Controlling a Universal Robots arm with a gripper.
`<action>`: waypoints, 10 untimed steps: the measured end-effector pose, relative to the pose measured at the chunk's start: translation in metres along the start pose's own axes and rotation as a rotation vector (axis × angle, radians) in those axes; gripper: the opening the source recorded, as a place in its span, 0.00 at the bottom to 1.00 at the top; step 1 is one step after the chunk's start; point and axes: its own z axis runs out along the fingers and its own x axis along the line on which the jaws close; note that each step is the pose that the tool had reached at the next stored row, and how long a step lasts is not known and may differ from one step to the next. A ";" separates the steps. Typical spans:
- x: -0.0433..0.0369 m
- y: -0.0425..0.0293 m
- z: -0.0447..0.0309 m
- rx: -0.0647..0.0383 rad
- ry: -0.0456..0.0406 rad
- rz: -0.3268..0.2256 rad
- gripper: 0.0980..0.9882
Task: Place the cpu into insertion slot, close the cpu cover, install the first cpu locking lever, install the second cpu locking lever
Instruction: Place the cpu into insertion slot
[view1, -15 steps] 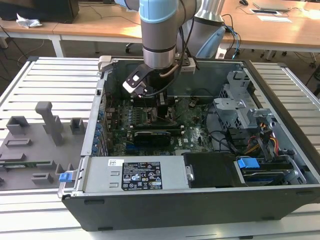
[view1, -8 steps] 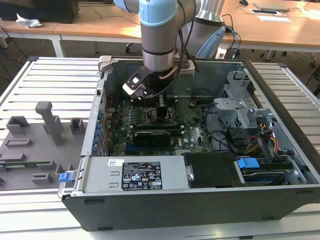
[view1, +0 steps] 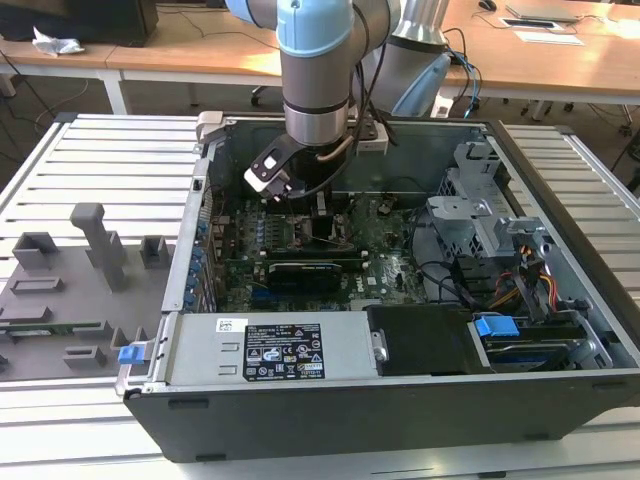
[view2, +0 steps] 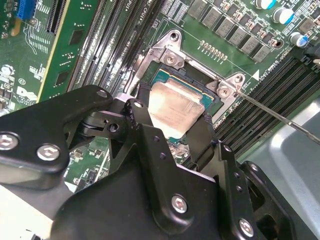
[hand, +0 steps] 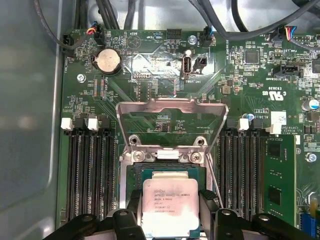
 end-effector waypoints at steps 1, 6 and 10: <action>0.0000 0.0000 0.0001 0.000 0.0002 0.000 0.50; 0.0002 0.0000 0.0001 0.000 0.0006 0.000 0.50; 0.0008 0.0003 0.0002 0.000 0.0008 0.003 0.50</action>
